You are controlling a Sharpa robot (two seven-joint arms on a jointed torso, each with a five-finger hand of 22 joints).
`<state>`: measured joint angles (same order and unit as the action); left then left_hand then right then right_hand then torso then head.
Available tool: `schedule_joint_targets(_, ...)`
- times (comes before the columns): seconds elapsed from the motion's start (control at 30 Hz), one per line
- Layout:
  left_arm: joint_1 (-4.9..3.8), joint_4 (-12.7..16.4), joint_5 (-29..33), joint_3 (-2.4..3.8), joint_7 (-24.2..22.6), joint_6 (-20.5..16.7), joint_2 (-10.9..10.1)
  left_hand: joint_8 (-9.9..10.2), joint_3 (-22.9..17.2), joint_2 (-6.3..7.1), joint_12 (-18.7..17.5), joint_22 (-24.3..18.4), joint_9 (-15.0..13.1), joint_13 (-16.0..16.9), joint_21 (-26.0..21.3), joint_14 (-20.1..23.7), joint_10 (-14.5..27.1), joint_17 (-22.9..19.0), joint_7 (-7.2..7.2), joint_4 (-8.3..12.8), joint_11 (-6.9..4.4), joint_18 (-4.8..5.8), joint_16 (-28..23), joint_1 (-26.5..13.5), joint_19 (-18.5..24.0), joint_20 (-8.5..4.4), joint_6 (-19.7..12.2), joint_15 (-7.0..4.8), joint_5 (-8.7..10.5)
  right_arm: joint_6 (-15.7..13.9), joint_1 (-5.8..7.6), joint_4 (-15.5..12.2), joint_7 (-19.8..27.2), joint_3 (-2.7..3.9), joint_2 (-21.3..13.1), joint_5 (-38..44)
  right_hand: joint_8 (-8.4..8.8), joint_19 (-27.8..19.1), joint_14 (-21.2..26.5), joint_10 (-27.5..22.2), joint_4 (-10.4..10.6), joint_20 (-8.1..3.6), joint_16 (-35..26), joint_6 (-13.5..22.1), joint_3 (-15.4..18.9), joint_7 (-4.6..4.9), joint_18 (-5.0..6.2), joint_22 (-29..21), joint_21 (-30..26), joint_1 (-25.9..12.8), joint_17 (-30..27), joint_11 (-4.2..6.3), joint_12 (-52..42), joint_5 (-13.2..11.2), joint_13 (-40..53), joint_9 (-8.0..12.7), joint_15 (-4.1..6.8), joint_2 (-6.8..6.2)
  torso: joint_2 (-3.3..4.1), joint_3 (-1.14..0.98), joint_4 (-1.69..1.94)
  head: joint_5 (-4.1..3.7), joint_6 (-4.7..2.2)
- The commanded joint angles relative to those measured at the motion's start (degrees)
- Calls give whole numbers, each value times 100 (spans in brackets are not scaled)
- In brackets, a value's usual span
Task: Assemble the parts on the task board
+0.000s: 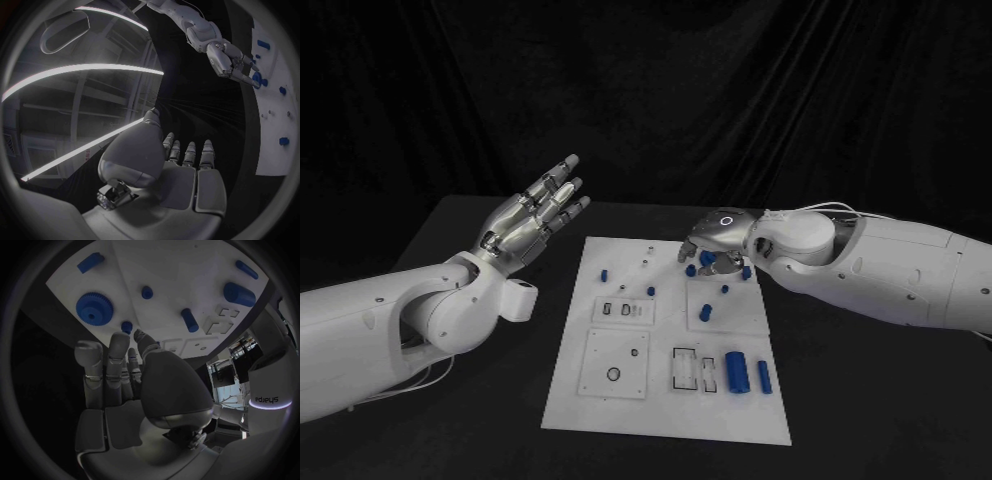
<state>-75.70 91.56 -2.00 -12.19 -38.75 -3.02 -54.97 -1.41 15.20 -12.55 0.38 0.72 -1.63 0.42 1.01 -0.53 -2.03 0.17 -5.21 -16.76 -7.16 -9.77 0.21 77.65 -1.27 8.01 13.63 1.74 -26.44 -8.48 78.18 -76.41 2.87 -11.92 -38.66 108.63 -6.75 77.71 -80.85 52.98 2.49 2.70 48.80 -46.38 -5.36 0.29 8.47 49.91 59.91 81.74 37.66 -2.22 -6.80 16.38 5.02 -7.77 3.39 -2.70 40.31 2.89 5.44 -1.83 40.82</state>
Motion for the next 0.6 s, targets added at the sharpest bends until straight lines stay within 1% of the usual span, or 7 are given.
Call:
schedule_joint_targets(0.03, -17, 3, -25, 5, -341, 99, 2, -22, -36, 2, -1, -2, -3, -4, 16, 10, 40, -1, 13, 2, -6, -42, -5, 43, -16, 37, -41, 29, -20, -203, -37, 100, 58, 5, 38, 63, 15, -70, 74, -26, -4, 13, -46, -59, -63, -9, -94, -12, 5, 41, -63, 2, 15, -10, 12, -16, -3, -5, 3, -1, 2, 3, 18)
schedule_joint_targets(0.07, -17, -1, -25, 5, -339, 102, 3, -20, -38, -1, -1, -1, -1, -4, 17, 10, 42, -1, 16, 2, -2, -42, -5, 47, -18, 39, -52, 30, -28, -230, -47, 136, 71, 5, 54, 63, 10, -127, 135, -3, 0, 18, -145, -79, -85, -11, -81, -65, -47, 26, -174, 5, 8, -54, 17, -26, -8, -12, 4, 0, 2, 5, 28)
schedule_joint_targets(0.13, -16, -14, -25, 5, -336, 106, 8, -23, -43, -11, -3, -1, -3, -6, 17, 12, 49, -2, 64, 0, 29, -44, -6, 55, -18, 48, -43, 36, -46, -290, -62, 196, 98, 5, 82, 63, 13, -150, 154, 14, 11, 23, -131, -84, -101, -11, -85, -27, -30, 5, -152, 1, 4, -110, 21, -33, -13, -17, 5, 0, 2, 2, 31)
schedule_joint_targets(0.37, -16, -63, -25, 5, -308, 132, 37, -29, -49, -21, -3, -6, -8, -6, 10, 19, 54, -4, 100, 2, 63, -45, -8, 67, -8, 50, -17, 33, -78, -430, -108, 368, 151, 5, 171, 63, -20, -175, 161, 71, 8, 30, -95, -173, -189, 2, -91, 59, 19, 29, -117, -1, -16, -130, 30, -64, -18, 12, 7, -1, 5, -8, 33)
schedule_joint_targets(0.43, -16, -80, -25, 5, -301, 142, 47, -29, -50, -21, -3, -6, -8, -6, 10, 19, 54, -4, 101, 2, 64, -45, -9, 67, -8, 50, -17, 33, -79, -461, -125, 420, 163, 5, 199, 63, -31, -175, 160, 79, 7, 31, -75, -202, -219, 5, -95, 95, 43, 41, -95, -2, -16, -134, 29, -74, -18, 23, 7, 2, 0, -5, 56)
schedule_joint_targets(0.5, -16, -94, -25, 5, -295, 152, 55, -28, -54, -26, -5, -7, -7, -8, 9, 23, 64, -6, 113, 2, 80, -45, -10, 75, -6, 48, -24, 30, -94, -497, -146, 476, 179, 5, 229, 63, -37, -175, 157, 91, 8, 32, -56, -220, -237, 9, -98, 121, 60, 45, -73, -1, -20, -137, 30, -81, -18, 27, 6, 1, -2, -4, 61)
schedule_joint_targets(0.6, -16, -108, -25, 5, -290, 162, 63, -28, -57, -29, -5, -9, -6, -8, 6, 27, 64, -7, 119, 2, 88, -46, -11, 81, -2, 47, -26, 29, -104, -557, -186, 570, 213, 5, 279, 63, -74, -184, 149, 145, 23, 33, -5, -316, -297, 37, -102, 186, 100, 40, -23, 3, -38, -167, 32, -117, -16, 13, 5, 0, -5, -6, 56)
